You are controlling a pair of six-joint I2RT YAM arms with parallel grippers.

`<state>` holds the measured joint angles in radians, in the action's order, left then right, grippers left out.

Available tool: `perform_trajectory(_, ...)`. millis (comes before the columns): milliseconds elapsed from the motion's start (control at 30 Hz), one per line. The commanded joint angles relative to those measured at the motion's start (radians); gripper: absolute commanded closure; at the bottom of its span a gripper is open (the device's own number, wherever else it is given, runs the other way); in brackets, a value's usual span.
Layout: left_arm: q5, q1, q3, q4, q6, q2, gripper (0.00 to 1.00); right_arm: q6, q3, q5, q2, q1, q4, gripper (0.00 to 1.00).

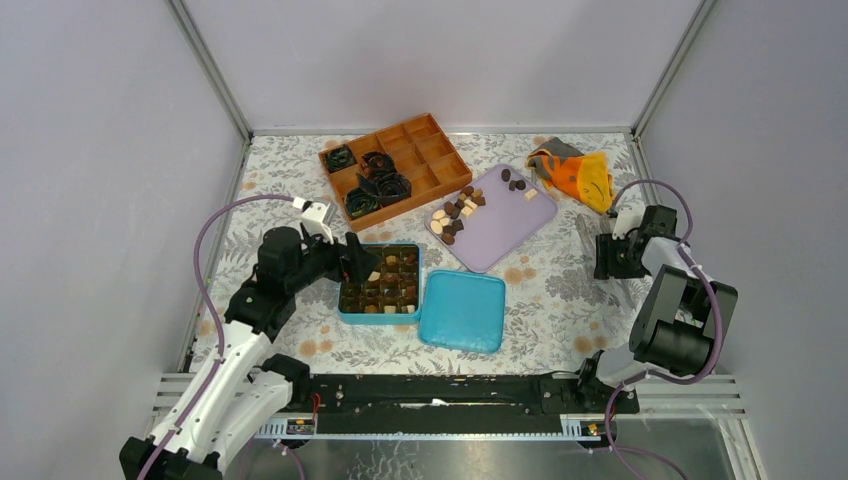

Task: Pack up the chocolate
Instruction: Place the clamp at the center of the board.

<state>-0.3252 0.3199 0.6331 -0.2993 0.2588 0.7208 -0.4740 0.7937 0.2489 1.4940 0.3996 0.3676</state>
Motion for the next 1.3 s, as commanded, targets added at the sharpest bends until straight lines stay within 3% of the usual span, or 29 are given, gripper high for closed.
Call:
perform_trajectory(0,-0.056,0.01,-0.012,0.074,0.01,0.003,0.05,0.006,0.051,0.025,-0.039,0.017,0.011,0.39)
perform_trajectory(233,-0.088,0.024,-0.013,0.082,0.011,0.008,0.05,0.012,0.055,0.065,-0.097,0.044,0.022,0.23)
perform_trajectory(433,-0.126,0.028,-0.005,0.092,0.041,0.006,0.05,0.011,0.058,0.142,-0.181,0.073,0.034,0.17)
perform_trajectory(767,-0.255,0.044,-0.021,0.189,0.316,-0.003,0.07,0.015,-0.001,0.439,-0.437,0.095,-0.013,0.13)
perform_trajectory(867,-0.197,0.105,-0.028,0.198,0.362,-0.02,0.08,0.014,-0.023,0.557,-0.504,0.096,-0.027,0.1)
perform_trajectory(1100,0.094,0.389,-0.015,0.199,0.385,0.001,0.11,-0.044,-0.094,0.819,-0.603,0.097,-0.05,0.0)
perform_trajectory(1267,0.364,0.628,0.012,0.219,0.367,0.1,0.11,-0.094,-0.116,0.866,-0.621,0.097,-0.046,0.0)
